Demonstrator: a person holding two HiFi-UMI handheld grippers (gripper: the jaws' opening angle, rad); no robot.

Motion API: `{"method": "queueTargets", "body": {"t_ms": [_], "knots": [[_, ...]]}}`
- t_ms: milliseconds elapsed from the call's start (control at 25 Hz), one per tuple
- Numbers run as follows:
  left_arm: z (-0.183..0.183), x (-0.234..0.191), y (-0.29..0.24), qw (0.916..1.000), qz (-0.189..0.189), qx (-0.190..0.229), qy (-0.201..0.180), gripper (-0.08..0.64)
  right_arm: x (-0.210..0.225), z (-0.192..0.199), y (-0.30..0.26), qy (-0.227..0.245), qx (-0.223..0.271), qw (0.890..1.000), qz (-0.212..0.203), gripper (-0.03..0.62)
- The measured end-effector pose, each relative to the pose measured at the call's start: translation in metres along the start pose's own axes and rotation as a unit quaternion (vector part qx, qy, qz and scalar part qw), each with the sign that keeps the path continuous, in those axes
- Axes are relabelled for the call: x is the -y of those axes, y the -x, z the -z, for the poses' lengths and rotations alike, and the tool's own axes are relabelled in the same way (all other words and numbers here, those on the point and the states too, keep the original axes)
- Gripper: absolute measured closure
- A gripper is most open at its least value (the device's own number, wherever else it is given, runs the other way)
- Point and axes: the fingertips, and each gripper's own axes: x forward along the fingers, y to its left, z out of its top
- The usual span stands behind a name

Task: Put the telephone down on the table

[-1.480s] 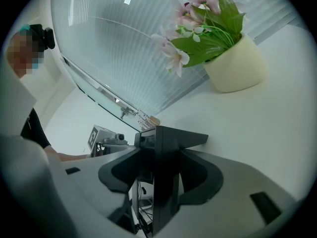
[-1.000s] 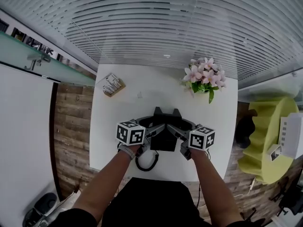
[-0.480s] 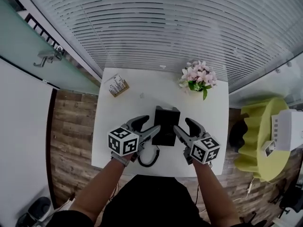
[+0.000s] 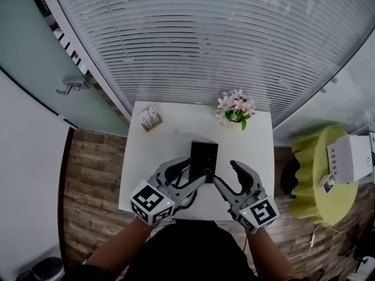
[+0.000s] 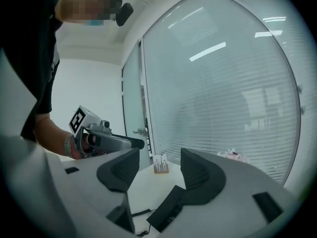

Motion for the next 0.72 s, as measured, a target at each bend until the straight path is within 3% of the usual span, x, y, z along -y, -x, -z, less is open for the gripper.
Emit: {"method": "queueTargets", "body": {"t_ms": [80, 160, 360, 720], "knots": [[-0.013, 0.015, 0.008, 0.9993, -0.003, 0.017, -0.032, 0.349, -0.008, -0.012, 0.012, 0.003, 0.016, 1.0, -0.002, 0.323], [-0.02, 0.026, 0.014, 0.9979, -0.01, 0.034, -0.055, 0.43, -0.014, -0.019, 0.02, 0.003, 0.03, 1.0, -0.002, 0.353], [-0.017, 0.041, 0.019, 0.9965, -0.011, 0.027, -0.079, 0.531, -0.027, -0.025, 0.03, 0.016, 0.045, 0.999, 0.001, 0.526], [-0.013, 0.054, 0.021, 0.9953, -0.006, 0.033, -0.091, 0.551, -0.046, -0.027, 0.03, 0.028, 0.048, 0.998, -0.017, 0.569]]}}
